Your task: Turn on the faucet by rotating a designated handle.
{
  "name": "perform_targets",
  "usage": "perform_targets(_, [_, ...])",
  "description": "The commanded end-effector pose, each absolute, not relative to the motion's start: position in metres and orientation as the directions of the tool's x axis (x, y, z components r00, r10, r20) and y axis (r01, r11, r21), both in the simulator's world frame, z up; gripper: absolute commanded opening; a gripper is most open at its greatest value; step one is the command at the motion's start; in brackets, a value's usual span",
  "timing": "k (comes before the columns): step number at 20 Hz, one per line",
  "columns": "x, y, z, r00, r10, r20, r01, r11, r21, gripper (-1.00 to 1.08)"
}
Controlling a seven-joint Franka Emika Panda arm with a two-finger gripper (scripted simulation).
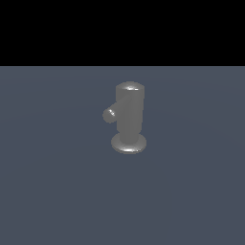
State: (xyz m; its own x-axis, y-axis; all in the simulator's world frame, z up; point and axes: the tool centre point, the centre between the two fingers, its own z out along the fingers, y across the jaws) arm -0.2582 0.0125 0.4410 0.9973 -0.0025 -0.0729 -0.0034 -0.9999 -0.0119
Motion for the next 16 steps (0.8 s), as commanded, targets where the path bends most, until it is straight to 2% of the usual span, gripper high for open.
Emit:
perform_targets(1, [-0.256, 0.016, 0.427, 0.998, -0.015, -0.069, -0.016, -1.0, -0.011, -1.0])
perform_targets(16, [-0.231, 0.044, 0.317, 0.993, -0.116, -0.033, -0.116, -0.993, -0.004, -1.0])
